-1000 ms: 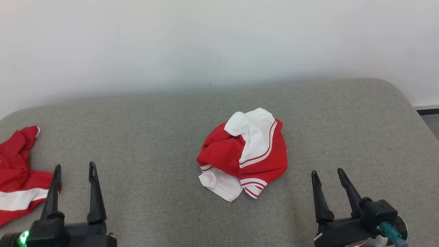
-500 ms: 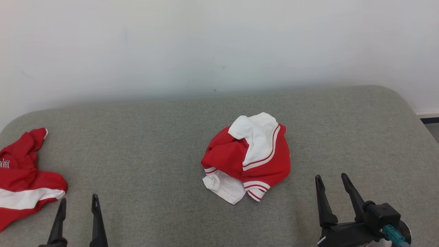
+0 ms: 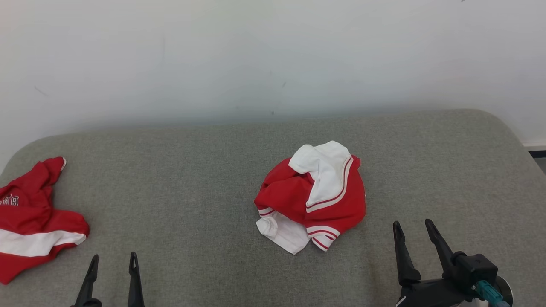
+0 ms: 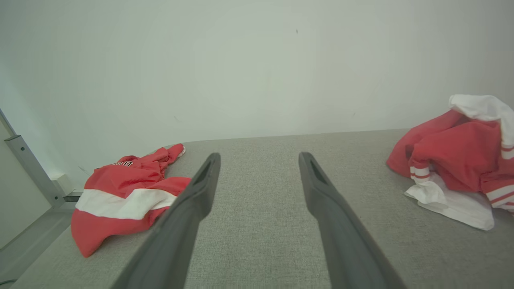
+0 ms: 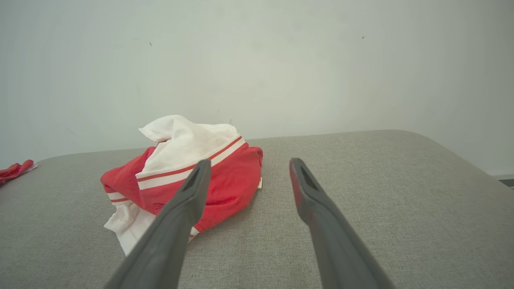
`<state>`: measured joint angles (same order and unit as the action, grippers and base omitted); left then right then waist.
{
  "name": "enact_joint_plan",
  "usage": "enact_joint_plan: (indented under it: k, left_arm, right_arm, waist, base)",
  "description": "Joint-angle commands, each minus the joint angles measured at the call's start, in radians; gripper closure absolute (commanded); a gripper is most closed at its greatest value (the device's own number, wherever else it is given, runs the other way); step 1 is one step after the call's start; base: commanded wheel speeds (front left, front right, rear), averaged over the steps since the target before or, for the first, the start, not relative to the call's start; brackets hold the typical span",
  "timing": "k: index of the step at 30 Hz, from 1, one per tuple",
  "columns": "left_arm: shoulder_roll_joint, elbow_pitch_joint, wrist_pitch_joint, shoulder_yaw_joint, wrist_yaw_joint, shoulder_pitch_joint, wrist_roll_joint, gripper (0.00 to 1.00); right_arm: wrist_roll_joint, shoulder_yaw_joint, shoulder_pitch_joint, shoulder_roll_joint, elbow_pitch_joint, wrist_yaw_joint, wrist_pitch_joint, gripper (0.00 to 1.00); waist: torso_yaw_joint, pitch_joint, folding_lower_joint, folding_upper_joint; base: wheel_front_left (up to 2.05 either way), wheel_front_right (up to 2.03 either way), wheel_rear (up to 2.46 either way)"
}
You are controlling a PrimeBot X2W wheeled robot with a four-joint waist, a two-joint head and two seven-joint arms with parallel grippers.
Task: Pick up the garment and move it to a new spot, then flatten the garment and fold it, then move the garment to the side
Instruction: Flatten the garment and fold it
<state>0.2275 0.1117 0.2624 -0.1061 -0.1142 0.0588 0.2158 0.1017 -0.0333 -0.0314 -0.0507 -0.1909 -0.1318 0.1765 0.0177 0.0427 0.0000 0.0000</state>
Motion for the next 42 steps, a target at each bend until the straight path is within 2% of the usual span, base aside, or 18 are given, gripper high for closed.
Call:
enact_joint_plan:
  k: [1,23,42]
  left_arm:
    - [0.001,0.002,0.004,-0.001,0.002,-0.009,-0.010,0.00]
    - [-0.012,0.030,0.004,0.017,0.024,-0.034,-0.003,0.00]
    - [-0.018,0.009,0.004,0.058,0.008,-0.008,-0.002,0.00]
  right_arm:
    - [-0.010,-0.002,0.010,0.001,-0.001,0.002,0.000,0.00]
    - [-0.012,0.016,0.023,0.001,0.002,0.002,-0.012,0.00]
    - [-0.007,0.018,0.022,0.001,-0.001,0.002,-0.015,0.00]
  waist:
    - [0.000,0.000,0.0000,0.0000]
    - [0.002,0.003,0.0000,0.0000]
    - [0.001,0.008,0.0000,0.0000]
  base:
    - [0.00,0.00,0.00]
    - [0.00,0.00,0.00]
    - [0.00,0.00,0.00]
